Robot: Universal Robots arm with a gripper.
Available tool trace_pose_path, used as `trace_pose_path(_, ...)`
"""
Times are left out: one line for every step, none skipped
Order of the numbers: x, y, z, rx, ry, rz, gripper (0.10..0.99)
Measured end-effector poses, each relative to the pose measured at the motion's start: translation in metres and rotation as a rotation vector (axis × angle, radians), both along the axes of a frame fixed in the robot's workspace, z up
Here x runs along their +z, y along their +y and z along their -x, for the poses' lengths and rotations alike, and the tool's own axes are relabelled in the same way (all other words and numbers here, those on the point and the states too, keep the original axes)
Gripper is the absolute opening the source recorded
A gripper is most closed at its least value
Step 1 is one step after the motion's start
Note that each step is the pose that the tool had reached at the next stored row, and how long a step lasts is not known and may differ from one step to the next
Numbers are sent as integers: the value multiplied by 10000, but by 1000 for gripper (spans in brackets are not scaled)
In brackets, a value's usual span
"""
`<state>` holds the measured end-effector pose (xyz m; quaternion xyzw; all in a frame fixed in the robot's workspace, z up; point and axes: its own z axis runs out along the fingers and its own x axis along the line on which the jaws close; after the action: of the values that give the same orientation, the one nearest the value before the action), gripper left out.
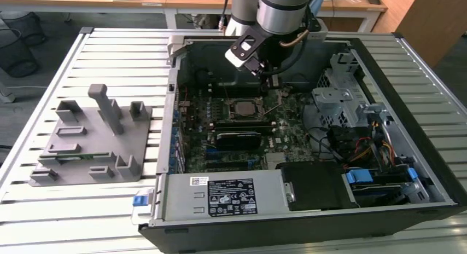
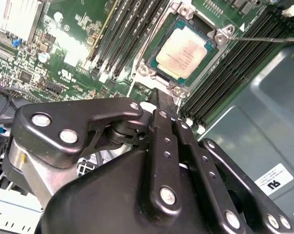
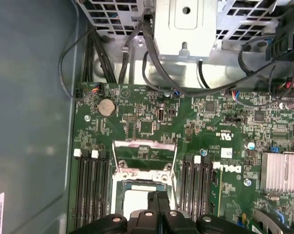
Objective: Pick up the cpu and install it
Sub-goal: 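Close the cpu cover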
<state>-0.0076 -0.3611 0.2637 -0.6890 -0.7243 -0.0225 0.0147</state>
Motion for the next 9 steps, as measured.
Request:
trace_pose_path(0, 2, -11, 0, 2, 1, 106)
trace_pose_path(-1, 6, -21, 0, 1, 0, 106)
trace_pose_path(0, 12, -28, -1, 1, 1, 106)
trace_pose_path(-1, 20, -32, -1, 1, 1, 106)
trace_pose_path(-1, 32, -37, -1, 1, 0, 106)
trace_pose_path(-2, 43, -41, 0, 1, 0, 106)
trace_pose_path(-3, 53, -48, 0, 1, 1, 106)
trace_pose_path(-4, 57, -59, 0, 1, 0, 106)
trace_pose_path(-7, 59, -72, -1, 1, -2, 106)
